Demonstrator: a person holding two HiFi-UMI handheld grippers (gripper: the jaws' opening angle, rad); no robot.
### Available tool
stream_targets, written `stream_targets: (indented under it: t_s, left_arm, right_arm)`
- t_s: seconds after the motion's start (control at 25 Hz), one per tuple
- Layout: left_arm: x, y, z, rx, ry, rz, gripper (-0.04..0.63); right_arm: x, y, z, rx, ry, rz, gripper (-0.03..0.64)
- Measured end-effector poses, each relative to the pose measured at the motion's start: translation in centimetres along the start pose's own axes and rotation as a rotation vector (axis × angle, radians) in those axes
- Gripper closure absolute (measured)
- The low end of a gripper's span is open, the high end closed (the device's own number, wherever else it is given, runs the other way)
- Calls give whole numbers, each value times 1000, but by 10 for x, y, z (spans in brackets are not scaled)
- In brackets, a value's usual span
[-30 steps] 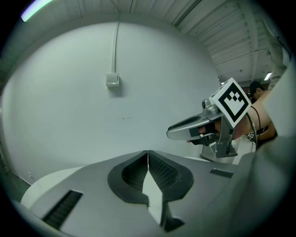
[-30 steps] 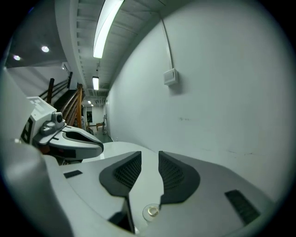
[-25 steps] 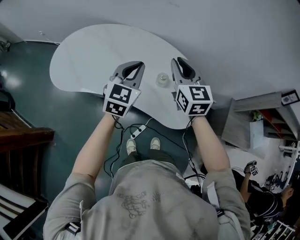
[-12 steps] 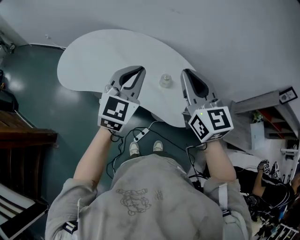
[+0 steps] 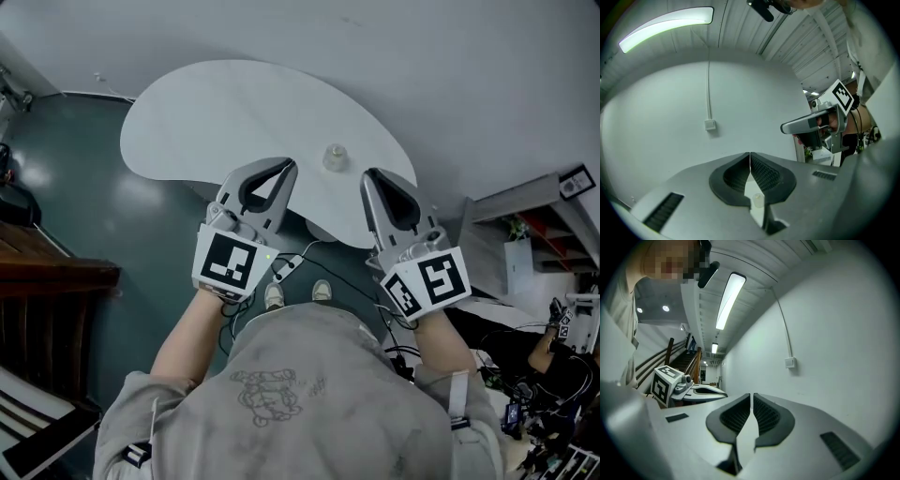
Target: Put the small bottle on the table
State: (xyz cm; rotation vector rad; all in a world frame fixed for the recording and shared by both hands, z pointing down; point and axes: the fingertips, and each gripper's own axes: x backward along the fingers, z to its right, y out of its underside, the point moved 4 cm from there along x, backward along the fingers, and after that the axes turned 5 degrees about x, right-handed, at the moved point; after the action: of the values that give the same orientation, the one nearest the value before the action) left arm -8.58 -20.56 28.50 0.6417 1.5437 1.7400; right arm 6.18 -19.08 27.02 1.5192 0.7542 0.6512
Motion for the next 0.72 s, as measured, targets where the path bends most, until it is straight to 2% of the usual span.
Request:
stream_targets:
  t_s: [0.32, 0.44, 0.6, 0.72]
  left_arm:
    - [18, 9, 24, 11, 23, -25, 577]
    - [22, 9, 28, 40, 28, -25, 577]
    - [29, 8, 28, 57, 23, -29, 577]
    - [36, 1, 32, 52, 22, -14, 577]
  right_arm:
    - [23, 13, -13, -6, -2, -43, 580]
    - [27, 14, -14, -2, -6, -53, 580]
    - [32, 6, -23, -102, -50, -40, 580]
    - [38, 0, -30, -98, -59, -25, 580]
